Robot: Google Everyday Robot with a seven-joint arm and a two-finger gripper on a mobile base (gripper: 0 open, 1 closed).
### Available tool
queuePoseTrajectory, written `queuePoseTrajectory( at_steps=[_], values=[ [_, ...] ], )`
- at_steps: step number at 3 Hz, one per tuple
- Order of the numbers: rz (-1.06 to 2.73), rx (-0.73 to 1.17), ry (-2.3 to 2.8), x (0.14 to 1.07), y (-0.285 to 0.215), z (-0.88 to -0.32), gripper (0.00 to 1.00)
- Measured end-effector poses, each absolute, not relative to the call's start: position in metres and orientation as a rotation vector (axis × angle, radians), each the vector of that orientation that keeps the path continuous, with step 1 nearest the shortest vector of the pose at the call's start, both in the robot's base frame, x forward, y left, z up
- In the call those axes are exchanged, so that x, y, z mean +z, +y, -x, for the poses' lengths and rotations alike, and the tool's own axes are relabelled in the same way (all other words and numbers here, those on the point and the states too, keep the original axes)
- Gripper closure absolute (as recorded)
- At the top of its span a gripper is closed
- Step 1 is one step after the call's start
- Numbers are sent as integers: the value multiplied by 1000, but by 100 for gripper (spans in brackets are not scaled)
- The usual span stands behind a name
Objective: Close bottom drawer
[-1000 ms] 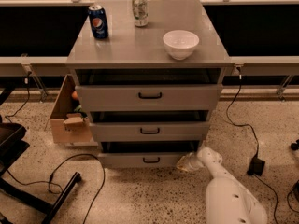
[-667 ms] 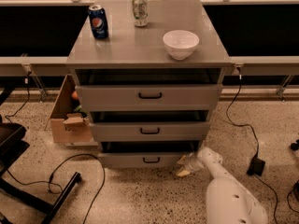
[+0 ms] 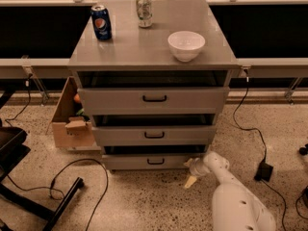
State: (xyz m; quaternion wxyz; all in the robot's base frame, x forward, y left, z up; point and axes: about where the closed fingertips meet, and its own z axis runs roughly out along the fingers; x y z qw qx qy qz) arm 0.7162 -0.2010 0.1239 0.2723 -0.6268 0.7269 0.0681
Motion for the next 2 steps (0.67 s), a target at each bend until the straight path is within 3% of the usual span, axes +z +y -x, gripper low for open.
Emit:
queuePoseTrajectory(
  at_steps=[2],
  values=[
    [1717,176,1962,119,-193,-714,48]
  ],
)
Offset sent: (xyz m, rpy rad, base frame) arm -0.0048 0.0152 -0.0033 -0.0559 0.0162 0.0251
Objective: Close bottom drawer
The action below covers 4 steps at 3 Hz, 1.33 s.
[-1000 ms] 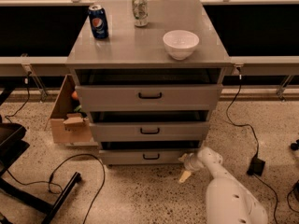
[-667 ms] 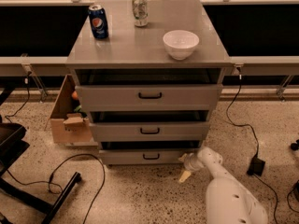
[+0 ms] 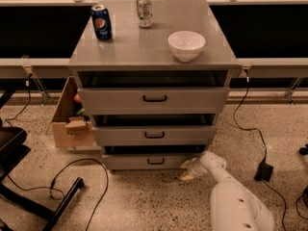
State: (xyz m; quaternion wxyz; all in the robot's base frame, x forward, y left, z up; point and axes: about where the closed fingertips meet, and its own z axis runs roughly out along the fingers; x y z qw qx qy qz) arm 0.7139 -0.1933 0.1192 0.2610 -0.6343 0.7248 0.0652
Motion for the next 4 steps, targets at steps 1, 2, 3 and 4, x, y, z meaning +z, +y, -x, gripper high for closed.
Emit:
queuePoseTrajectory(
  at_steps=[1,2,3,4],
  values=[
    [1746,126,1978,128,-199,-709,71],
    [1714,-101,2002,184,-260,-724,94],
    [1700,-429,1964,275,-348,-744,100],
    [1811,-667,1909,361,-401,-742,100]
  ],
)
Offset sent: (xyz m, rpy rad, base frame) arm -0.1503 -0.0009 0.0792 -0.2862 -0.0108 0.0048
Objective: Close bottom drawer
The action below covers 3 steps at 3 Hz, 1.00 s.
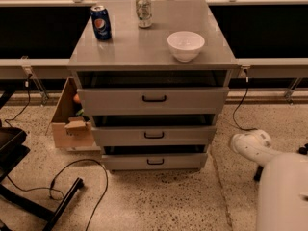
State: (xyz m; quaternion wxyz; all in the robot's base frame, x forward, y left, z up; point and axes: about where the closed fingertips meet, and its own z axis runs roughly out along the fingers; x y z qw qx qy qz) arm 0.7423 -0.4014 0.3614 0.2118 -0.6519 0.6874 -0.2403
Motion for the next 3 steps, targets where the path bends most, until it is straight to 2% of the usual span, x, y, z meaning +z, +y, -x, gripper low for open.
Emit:
queuePoseTrajectory(
  at_steps=[1,3],
  values=[
    [1905,-779,1965,429,-420,-711,100],
    [1902,-943,2036,564,-339,-640,100]
  ],
)
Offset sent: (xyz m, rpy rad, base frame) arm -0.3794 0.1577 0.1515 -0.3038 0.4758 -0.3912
